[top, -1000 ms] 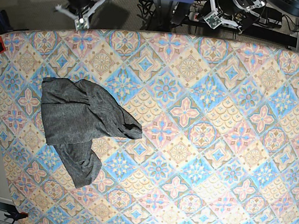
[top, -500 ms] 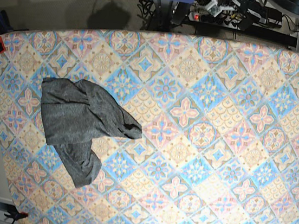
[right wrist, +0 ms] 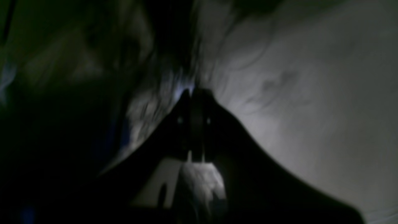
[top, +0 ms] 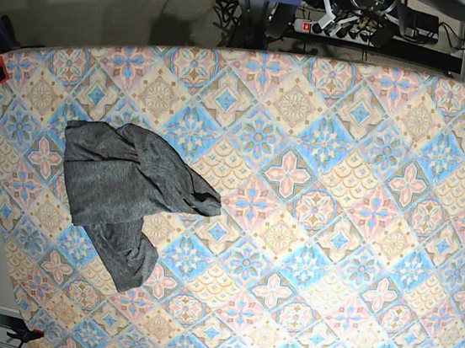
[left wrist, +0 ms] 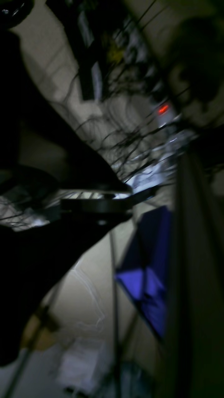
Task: Layout the t-shirt on the table in an organized manner, then fold the t-shirt properly
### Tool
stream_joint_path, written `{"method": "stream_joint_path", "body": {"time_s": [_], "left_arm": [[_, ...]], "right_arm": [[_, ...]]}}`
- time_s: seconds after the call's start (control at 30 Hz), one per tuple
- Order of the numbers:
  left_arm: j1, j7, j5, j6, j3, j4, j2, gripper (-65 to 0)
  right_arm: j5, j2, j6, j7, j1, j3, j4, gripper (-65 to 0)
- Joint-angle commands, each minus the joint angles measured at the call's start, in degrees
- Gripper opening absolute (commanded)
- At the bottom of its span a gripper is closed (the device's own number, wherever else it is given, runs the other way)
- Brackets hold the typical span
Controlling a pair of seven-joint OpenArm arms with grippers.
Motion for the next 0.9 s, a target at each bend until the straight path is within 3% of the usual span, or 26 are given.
{"method": "stream_joint_path", "body": {"time_s": [0.0, 0.03, 0.1, 0.17, 0.3, 0.87], "left_arm": [[-1.56, -3.24, 0.33, -0.78, -0.01, -4.13, -0.52, -62.0], [-3.58, -5.79, 1.21, -0.78, -0.1, -9.49, -0.61, -62.0], [-8.15, -10.09, 3.93, 4.37, -0.01, -19.95, -1.05, -61.9], [-11.93, -13.96, 6.57, 6.83, -0.01, -28.39, -1.75, -61.9], [-15.63, -19.41, 9.73, 8.85, -0.01, -30.46, -2.01, -61.9], [-15.72, -19.24, 10.44, 9.29, 0.08, -30.46, -2.54, -61.7]], "right_arm": [[-0.1, 0.45, -1.37, 1.25, -0.47, -0.12, -2.51, -65.0], [-0.1, 1.59, -2.78, 2.48, 0.67, -0.12, -4.8, -65.0], [-0.1, 2.91, -3.48, 3.36, 2.87, -0.12, -7.87, -65.0], [-0.1, 3.08, -3.48, 3.36, 4.1, -0.12, -9.19, -65.0], [-0.1, 3.08, -3.48, 3.36, 4.98, -0.12, -9.37, -65.0], [-0.1, 2.82, -3.57, 3.44, 4.98, -0.03, -9.37, -65.0]]}}
